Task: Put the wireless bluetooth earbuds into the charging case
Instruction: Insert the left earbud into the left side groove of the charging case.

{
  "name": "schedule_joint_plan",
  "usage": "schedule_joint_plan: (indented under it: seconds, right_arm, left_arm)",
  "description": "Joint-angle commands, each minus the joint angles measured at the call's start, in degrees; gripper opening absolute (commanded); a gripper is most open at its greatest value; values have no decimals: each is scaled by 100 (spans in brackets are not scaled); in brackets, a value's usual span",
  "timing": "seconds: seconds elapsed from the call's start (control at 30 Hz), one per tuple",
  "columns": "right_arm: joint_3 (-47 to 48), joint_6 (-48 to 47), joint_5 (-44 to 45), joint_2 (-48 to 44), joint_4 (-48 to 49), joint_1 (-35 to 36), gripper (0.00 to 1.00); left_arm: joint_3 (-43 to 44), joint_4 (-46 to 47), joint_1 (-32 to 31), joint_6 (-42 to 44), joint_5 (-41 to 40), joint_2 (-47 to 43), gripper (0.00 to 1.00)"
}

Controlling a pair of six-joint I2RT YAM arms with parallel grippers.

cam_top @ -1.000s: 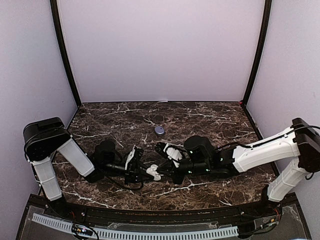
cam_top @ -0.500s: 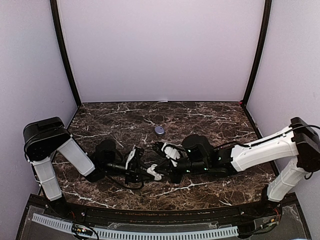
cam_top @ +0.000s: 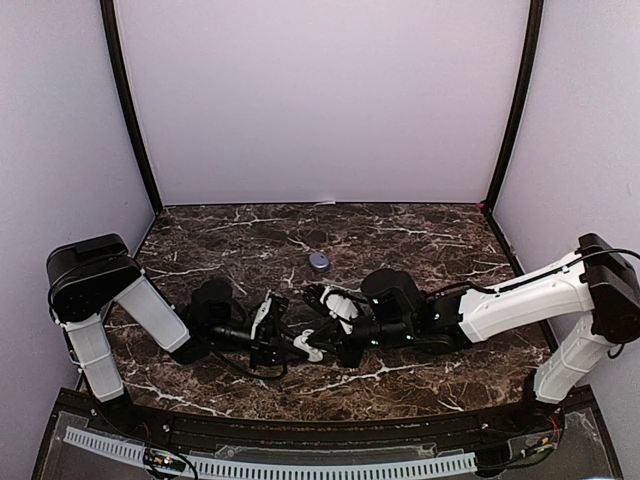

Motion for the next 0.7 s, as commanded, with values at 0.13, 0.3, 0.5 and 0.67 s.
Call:
schedule_joint_plan:
  seconds: [0.13,0.3,0.5,0.67]
  right_arm:
    - [201,-97,-56,64,109,61,0]
    - [235,-84,8,223,91,56,8]
    - [138,-39,69,149,214,56,18]
    - [72,-44,87,-227,180,61,21]
  left_arm:
    - [101,38,-15,24,208,-132,18]
    - [62,144,-17,21,258,-144,18]
    - [41,191,-14,11,167,-168,18]
    - [32,231,-14,-25,99,-168,18]
